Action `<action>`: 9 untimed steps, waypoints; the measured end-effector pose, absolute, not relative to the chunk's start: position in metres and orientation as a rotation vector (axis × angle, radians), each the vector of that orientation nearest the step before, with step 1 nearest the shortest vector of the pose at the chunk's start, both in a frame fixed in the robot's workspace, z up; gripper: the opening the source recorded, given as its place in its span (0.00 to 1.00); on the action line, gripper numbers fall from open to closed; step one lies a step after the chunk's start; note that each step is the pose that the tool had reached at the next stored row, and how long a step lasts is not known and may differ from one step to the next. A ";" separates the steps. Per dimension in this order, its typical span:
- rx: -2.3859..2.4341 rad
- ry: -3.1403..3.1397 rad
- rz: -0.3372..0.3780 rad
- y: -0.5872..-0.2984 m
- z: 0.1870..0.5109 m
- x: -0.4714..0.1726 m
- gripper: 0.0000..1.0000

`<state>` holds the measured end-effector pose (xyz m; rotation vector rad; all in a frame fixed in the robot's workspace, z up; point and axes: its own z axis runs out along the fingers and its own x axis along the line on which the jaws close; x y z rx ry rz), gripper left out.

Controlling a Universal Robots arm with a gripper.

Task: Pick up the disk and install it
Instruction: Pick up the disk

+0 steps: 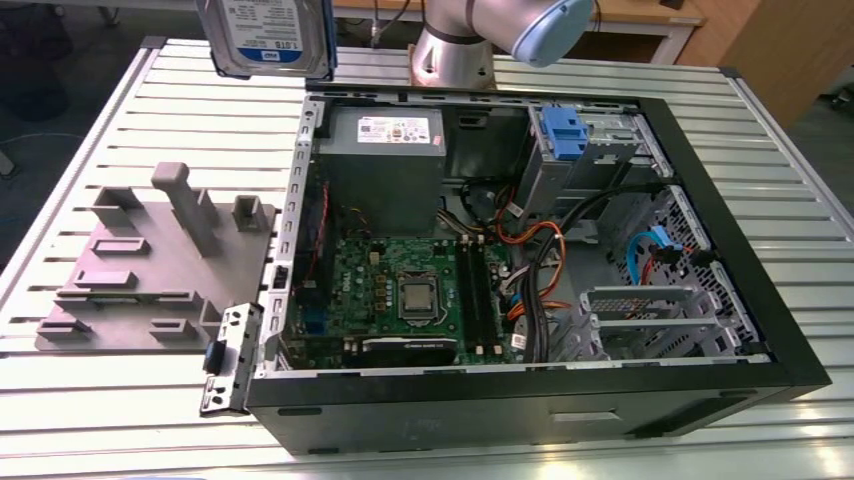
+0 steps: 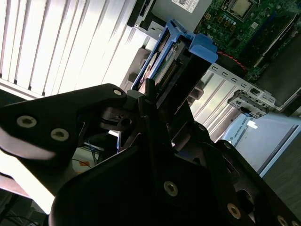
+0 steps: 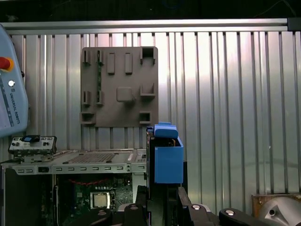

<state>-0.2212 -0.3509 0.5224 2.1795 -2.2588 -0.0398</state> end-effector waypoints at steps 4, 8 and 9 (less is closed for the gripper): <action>2.180 -2.259 -0.040 -0.351 0.522 -0.221 0.35; 2.180 -2.259 -0.040 -0.351 0.522 -0.221 0.35; 2.180 -2.259 -0.040 -0.351 0.522 -0.221 0.35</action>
